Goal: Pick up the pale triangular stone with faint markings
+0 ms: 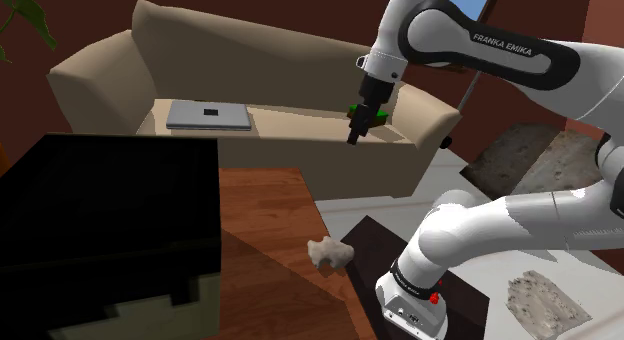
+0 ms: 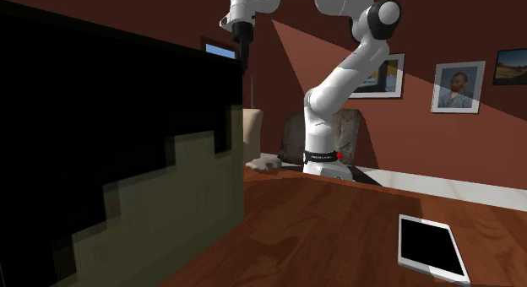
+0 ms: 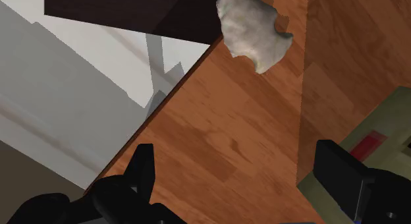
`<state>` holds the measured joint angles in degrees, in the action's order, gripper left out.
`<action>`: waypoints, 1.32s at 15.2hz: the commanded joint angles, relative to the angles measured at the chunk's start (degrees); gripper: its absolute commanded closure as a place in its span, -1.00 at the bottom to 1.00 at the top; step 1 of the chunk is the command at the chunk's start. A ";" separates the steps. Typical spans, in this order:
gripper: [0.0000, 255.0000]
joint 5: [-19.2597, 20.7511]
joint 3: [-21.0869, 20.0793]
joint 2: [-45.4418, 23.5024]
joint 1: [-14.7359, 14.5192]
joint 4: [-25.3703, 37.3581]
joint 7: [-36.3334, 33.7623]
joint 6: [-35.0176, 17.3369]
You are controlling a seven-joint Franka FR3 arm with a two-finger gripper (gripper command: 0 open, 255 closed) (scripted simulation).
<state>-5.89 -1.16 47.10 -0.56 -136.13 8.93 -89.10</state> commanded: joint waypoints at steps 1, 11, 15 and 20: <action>-1.00 0.00 0.00 0.00 0.00 0.00 0.00 0.00; -1.00 -9.18 22.24 -11.00 -4.73 -11.85 28.15 -2.93; -1.00 -13.17 29.92 -20.86 -7.98 -13.93 41.45 -2.52; -1.00 -20.01 36.66 -38.21 -13.28 -14.14 60.96 0.44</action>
<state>-24.28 34.20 13.16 -12.72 -150.44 65.00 -89.41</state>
